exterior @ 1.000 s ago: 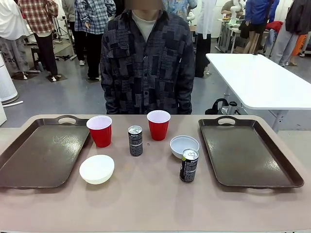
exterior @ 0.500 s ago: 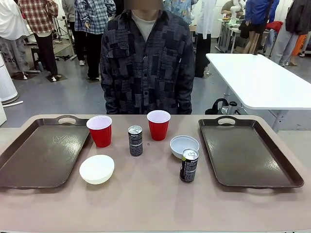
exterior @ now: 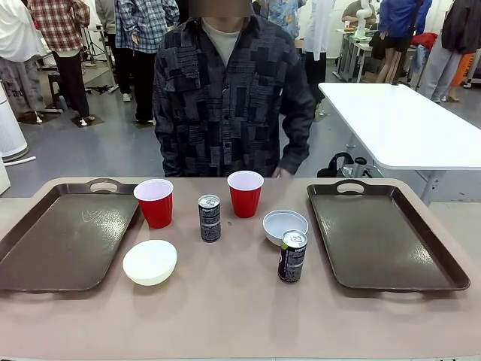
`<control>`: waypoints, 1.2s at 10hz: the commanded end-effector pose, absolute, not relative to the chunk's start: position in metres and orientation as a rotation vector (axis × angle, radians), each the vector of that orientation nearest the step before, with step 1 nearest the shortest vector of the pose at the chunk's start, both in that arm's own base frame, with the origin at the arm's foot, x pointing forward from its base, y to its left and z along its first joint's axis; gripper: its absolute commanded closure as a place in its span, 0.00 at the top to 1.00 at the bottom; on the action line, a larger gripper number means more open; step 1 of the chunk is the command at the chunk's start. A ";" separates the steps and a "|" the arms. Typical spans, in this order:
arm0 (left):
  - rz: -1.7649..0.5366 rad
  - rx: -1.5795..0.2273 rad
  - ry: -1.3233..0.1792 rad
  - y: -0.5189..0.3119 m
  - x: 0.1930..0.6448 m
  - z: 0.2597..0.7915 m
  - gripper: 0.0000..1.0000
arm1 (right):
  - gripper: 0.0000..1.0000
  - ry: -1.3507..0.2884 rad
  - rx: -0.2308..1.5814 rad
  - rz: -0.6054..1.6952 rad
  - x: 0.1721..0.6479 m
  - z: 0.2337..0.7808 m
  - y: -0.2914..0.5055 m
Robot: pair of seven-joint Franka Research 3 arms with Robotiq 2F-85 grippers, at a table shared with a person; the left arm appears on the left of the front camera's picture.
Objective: Prepare tableware on both trays.
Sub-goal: Pick up a Picnic Bowl from the table and place it on a Handle tray.
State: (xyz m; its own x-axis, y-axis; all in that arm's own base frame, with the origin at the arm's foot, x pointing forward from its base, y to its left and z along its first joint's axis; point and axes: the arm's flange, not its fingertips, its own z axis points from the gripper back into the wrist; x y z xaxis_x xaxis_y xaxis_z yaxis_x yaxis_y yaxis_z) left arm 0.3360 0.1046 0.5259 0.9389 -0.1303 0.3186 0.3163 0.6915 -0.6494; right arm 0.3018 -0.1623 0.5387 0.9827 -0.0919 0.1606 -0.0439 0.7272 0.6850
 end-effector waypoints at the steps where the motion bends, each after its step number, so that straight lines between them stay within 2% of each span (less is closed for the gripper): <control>1: -0.253 -0.785 -0.259 0.104 0.337 0.526 1.00 | 1.00 -0.195 0.758 -0.031 0.302 0.539 -0.164; 9: -0.252 -0.769 -0.257 0.105 0.336 0.526 1.00 | 1.00 -0.195 0.758 -0.031 0.302 0.539 -0.164; 12: -0.281 -0.490 -0.143 0.041 0.380 0.544 1.00 | 1.00 -0.195 0.758 -0.031 0.302 0.539 -0.164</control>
State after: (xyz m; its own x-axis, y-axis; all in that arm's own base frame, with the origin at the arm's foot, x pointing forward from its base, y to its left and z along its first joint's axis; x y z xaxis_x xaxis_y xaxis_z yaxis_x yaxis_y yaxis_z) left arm 0.3597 0.0636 0.5346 0.9445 -0.1883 0.2690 0.3088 0.7877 -0.5331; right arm 0.3018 -0.1626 0.5390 0.9826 -0.0926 0.1613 -0.0438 0.7275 0.6847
